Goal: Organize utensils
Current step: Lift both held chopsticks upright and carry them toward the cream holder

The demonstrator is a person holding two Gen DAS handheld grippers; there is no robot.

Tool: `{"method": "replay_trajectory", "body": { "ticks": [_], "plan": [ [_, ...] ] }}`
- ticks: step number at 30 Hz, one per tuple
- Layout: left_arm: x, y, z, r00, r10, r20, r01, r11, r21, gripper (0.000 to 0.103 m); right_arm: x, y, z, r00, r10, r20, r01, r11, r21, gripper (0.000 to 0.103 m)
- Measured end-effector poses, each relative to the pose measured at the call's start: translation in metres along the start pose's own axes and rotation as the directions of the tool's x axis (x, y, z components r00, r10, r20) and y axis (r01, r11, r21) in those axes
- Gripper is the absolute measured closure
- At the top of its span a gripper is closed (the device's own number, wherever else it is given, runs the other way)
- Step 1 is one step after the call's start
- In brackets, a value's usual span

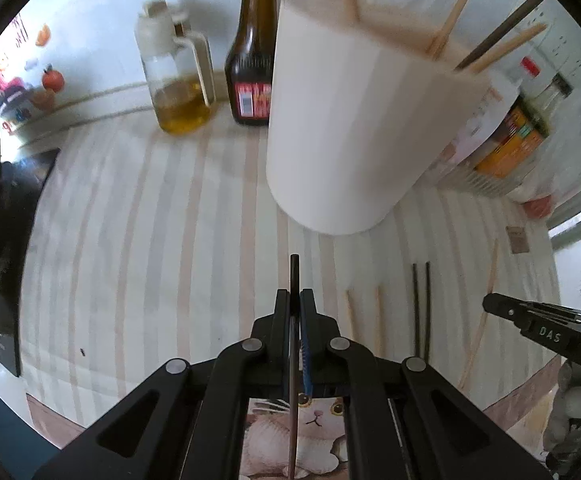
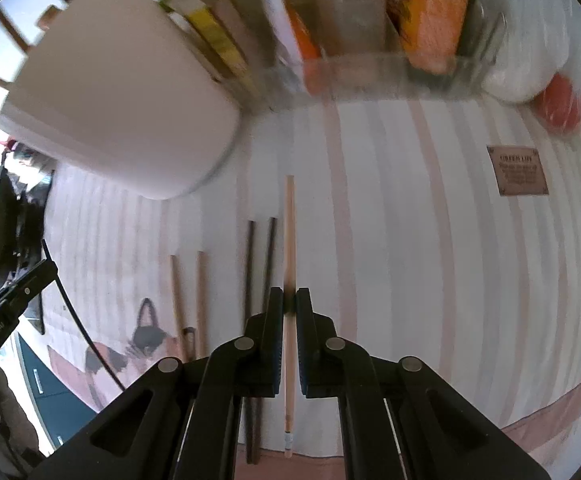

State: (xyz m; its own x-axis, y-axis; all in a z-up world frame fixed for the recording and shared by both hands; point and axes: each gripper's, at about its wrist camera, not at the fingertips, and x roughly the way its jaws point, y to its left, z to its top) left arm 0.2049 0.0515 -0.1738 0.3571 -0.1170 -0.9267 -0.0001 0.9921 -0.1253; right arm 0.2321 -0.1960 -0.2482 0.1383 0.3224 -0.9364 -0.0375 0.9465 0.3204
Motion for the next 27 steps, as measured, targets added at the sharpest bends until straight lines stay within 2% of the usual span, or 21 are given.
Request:
{"method": "replay_trajectory", "body": {
  "ticks": [7,14,23,27],
  "plan": [
    [-0.021,-0.015,0.007,0.995,0.001,0.097,-0.003,1.000,0.018,0.101,-0.028,0.017,-0.006,0.995,0.047,0.090,-0.046,0.999,-0.024,0.097],
    [-0.056,-0.026,0.018,0.980,-0.013,0.198,0.003,0.999,0.052,0.101,-0.048,0.038,0.007,0.984,0.080,0.161,-0.073,0.996,-0.050,0.097],
    [-0.093,-0.037,0.029,0.954,-0.034,0.298,0.006,0.996,0.093,0.101,-0.088,0.058,0.018,0.957,0.118,0.264,-0.104,0.992,-0.068,0.097],
    [-0.111,-0.040,0.036,0.941,-0.054,0.334,0.021,0.994,0.103,0.101,-0.116,0.065,0.027,0.937,0.139,0.320,-0.118,0.989,-0.086,0.097]
  ]
}}
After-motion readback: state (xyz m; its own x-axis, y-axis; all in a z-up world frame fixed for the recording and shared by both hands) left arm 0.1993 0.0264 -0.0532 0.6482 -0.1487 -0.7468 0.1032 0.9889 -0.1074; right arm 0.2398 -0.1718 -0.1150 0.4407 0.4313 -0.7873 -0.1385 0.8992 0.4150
